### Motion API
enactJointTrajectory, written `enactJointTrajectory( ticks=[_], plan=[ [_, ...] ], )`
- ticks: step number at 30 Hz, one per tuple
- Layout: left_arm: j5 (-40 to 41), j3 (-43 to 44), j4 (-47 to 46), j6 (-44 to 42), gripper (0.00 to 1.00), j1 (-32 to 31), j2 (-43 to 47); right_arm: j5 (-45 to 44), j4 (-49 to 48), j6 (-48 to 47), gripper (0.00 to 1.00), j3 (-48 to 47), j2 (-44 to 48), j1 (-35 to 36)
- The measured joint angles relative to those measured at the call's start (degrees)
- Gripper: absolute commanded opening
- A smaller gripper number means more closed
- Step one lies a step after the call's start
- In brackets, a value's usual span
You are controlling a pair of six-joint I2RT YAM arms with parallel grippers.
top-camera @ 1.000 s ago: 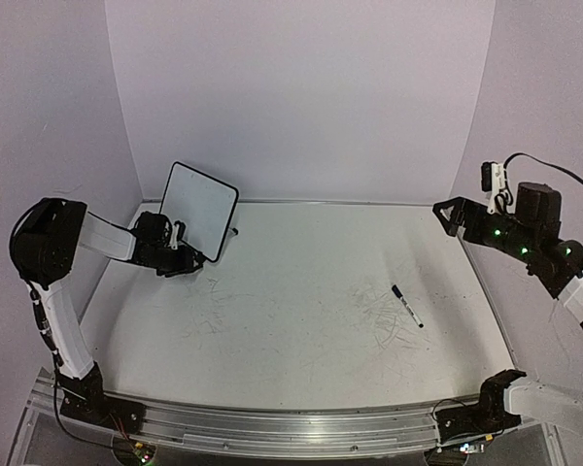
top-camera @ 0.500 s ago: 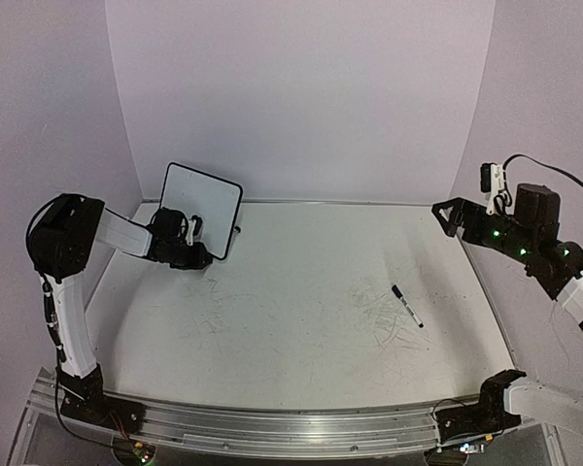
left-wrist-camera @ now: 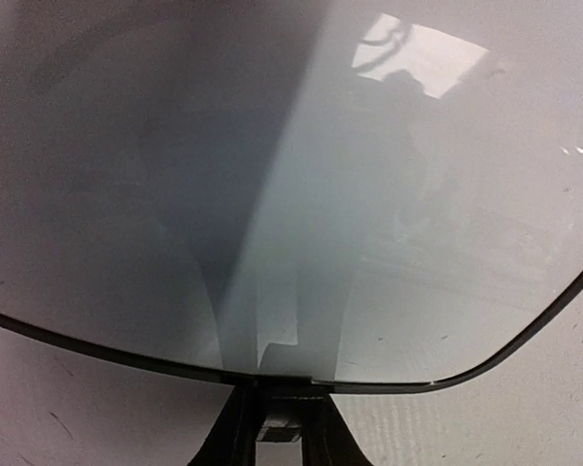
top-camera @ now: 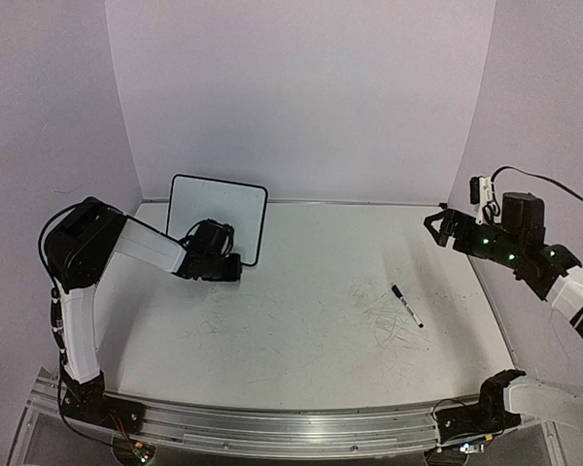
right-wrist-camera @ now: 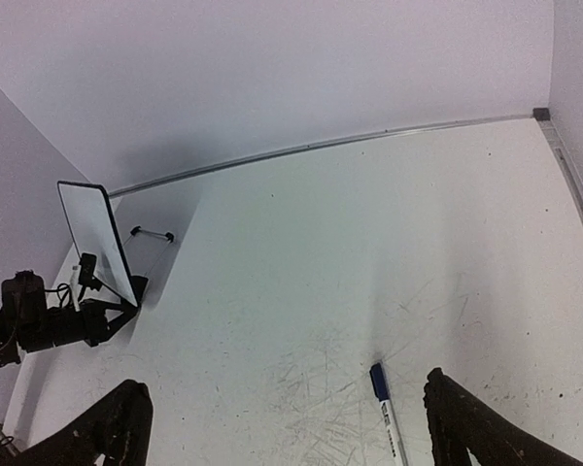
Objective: Write a sentence on the whiteboard
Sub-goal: Move the whiteboard stand to the corner of the board, then move the whiteboard marker to the center of the board.
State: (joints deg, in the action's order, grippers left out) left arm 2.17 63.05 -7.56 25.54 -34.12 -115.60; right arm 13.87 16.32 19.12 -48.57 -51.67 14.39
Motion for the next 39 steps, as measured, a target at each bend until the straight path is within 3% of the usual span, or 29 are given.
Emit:
enactJointTrajectory(
  ticks=[7,10,14,19,21,24,29,34,39],
  plan=[
    [10.6,2.7,0.3,11.0,0.13,-12.1,-2.5,1.1,-1.1,3.0,0.98,3.6,-7.1,1.2],
    [14.4,5.2,1.2,15.6,0.19,-16.7,-4.4,0.8,-2.2,4.7,0.98,5.5,-9.2,3.7],
    [17.9,9.4,2.2,20.5,0.31,-22.3,-7.3,0.6,-4.0,7.0,0.98,6.9,-11.7,8.0],
    [16.7,11.2,2.5,22.4,0.63,-26.4,-8.0,-1.4,-6.5,10.2,0.98,7.3,-15.2,13.5],
    [16.2,9.8,1.9,21.6,0.72,-27.4,-6.6,-2.8,-7.0,12.0,0.98,7.3,-17.2,16.3],
    [15.3,2.5,2.8,20.3,0.84,-29.0,0.1,-5.2,-7.6,14.7,0.98,6.9,-21.0,20.3],
    [15.4,-10.4,5.1,16.2,0.96,-30.3,18.2,-11.4,-8.2,19.4,0.97,1.4,-30.9,28.1],
    [19.4,-16.3,6.9,11.7,0.99,-29.6,37.5,-18.4,-9.8,24.2,0.83,-12.0,-47.1,36.8],
    [25.1,-17.8,10.3,8.9,0.99,-28.8,50.3,-21.7,-9.7,27.0,0.77,-26.5,-63.1,41.5]
  ],
)
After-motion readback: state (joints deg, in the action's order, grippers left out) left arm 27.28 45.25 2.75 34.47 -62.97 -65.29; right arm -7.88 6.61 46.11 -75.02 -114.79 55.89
